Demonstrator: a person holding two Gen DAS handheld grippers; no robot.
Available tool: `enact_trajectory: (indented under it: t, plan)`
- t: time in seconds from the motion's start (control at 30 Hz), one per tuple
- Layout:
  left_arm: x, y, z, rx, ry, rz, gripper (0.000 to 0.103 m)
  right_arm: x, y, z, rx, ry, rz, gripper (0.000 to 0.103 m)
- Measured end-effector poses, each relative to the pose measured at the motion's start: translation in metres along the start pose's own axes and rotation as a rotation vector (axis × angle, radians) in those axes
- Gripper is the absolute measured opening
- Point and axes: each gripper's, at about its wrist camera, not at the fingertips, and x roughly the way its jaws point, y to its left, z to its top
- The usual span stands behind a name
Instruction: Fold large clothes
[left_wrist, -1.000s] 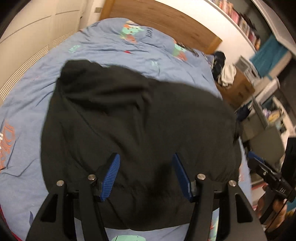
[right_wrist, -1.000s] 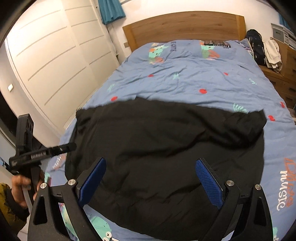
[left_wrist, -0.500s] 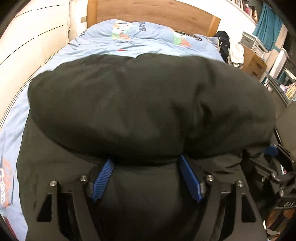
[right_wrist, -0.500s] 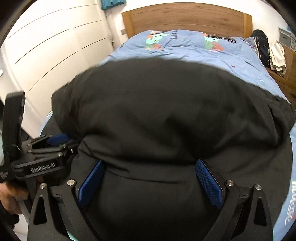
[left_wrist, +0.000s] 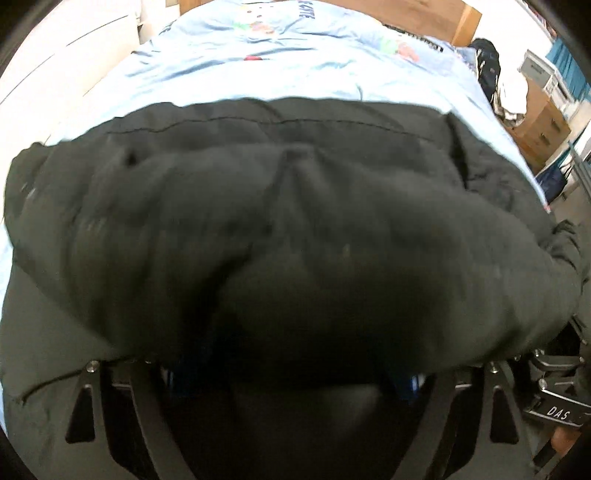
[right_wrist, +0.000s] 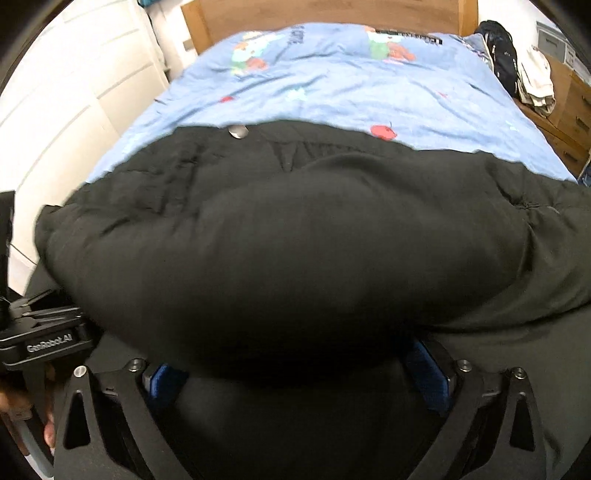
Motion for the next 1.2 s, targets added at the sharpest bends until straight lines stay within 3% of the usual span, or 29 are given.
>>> enact_trajectory:
  t: [0.2, 0.33, 0.5, 0.63, 0.77, 0.97, 1.07, 1.2]
  plan:
    - [0.02, 0.0, -0.001, 0.009, -0.014, 0.036, 0.089, 0.021, -0.004, -0.003, -0.009, 0.029, -0.011, 0.103]
    - [-0.006, 0.003, -0.003, -0.028, -0.015, 0.009, 0.088, -0.006, -0.003, -0.008, -0.019, 0.02, 0.003, 0.102]
    - [-0.049, 0.011, 0.006, -0.047, -0.13, -0.007, 0.088, -0.053, -0.017, -0.002, 0.003, -0.071, 0.022, 0.102]
    - [-0.042, 0.015, 0.029, -0.054, -0.151, 0.029, 0.088, -0.053, -0.038, 0.008, 0.024, -0.068, -0.019, 0.102]
    - [-0.002, 0.02, 0.036, -0.057, -0.077, 0.031, 0.094, -0.022, -0.059, 0.004, 0.096, 0.018, 0.019, 0.102]
    - [0.015, 0.02, 0.03, -0.047, -0.075, 0.055, 0.1, 0.0, -0.065, -0.001, 0.107, 0.033, 0.034, 0.102]
    - [0.016, 0.017, 0.039, -0.04, -0.053, 0.058, 0.101, 0.001, -0.067, 0.0, 0.11, 0.049, 0.037, 0.102]
    - [-0.016, 0.021, 0.026, -0.01, -0.082, 0.072, 0.1, -0.006, -0.065, 0.01, 0.132, 0.057, 0.026, 0.102]
